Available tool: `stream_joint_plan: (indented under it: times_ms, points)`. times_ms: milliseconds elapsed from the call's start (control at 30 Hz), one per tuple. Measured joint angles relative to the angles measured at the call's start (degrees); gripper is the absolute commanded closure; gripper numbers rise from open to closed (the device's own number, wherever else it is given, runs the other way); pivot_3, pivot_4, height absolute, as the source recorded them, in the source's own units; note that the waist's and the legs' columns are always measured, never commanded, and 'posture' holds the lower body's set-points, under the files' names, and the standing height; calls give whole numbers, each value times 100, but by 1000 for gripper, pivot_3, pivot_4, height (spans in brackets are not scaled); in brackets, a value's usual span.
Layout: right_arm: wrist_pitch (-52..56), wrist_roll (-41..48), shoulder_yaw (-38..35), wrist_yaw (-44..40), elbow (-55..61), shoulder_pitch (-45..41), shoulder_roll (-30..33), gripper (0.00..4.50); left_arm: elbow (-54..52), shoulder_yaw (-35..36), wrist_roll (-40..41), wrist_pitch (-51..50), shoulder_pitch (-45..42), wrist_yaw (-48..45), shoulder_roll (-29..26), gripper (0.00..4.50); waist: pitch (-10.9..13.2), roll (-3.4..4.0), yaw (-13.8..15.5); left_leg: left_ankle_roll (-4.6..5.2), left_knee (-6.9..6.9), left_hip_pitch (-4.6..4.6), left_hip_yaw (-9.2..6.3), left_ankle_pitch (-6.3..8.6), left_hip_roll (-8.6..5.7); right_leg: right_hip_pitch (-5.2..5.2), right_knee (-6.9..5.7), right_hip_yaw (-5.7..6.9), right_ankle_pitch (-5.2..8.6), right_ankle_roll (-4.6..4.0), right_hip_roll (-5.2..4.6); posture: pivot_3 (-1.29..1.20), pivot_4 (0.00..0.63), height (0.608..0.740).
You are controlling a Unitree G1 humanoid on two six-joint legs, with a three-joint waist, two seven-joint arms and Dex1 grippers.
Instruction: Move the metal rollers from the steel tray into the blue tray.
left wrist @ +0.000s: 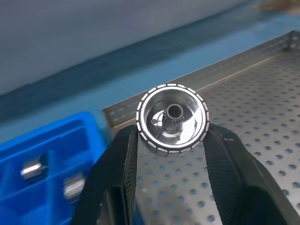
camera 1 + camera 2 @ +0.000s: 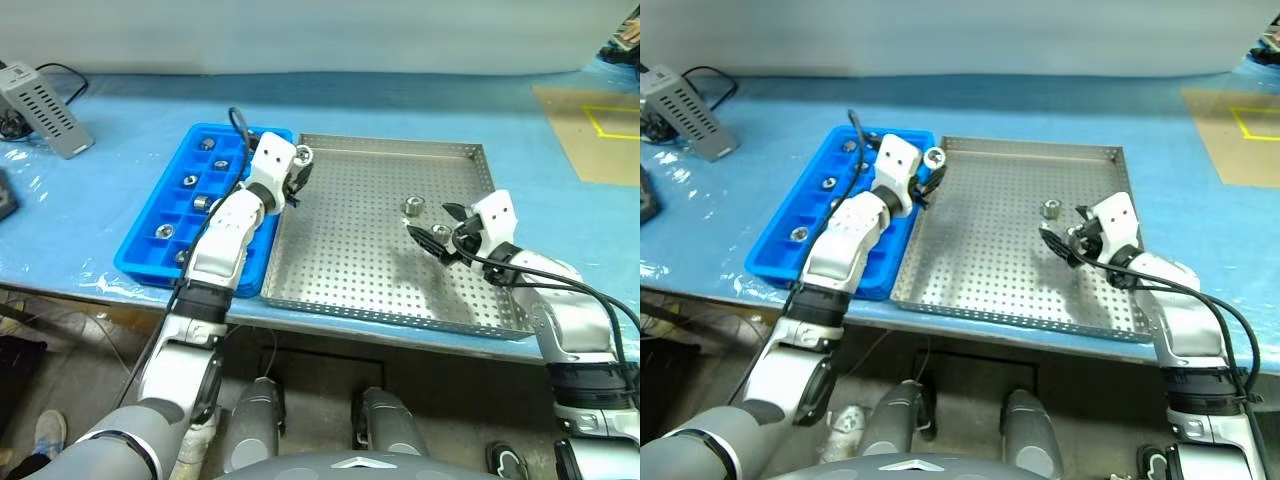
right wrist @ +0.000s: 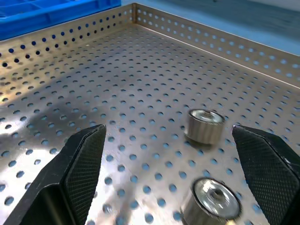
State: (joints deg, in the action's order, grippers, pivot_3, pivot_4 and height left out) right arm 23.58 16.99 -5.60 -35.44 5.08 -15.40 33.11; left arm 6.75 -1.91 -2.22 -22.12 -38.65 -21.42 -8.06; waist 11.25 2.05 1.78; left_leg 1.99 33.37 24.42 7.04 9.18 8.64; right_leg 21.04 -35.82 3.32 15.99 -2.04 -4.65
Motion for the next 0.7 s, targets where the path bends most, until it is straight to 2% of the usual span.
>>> stream_joint_plan:
  times_ms: [133, 300, 500, 700]
  points:
    - [-153, -76, 223, -157, -217, -168, -75, 0, -1073, 44, 6, -870, 365, 166, -188, 2785, 0, 1, 163, 5, 20, 42, -5, -4, 1, 28, -12, 15, -1, -1, -6, 77, 150, 740]
    - [-306, -162, 302, -265, -469, -294, -131, 0, -2350, 399, 106, -2010, 983, 375, -464, 2785, 0, 0, 232, 13, 62, 66, -6, 1, 6, 47, -40, 17, -1, -3, -9, 114, 150, 740]
    - [-461, -258, 415, -383, -736, -387, -229, 0, -3006, 666, 199, -2791, 1765, 479, -761, 2785, 0, 0, 293, 5, 75, 59, -5, -17, 14, 46, -70, 17, -2, -6, -11, 141, 150, 740]
    - [-554, -292, 430, -472, -854, -532, -290, 0, -3208, 697, 370, -3081, 1959, 557, -753, 2785, 1, -1, 418, -2, 73, 60, -3, -38, 22, 42, -82, 33, -8, -13, -17, 148, 150, 740]
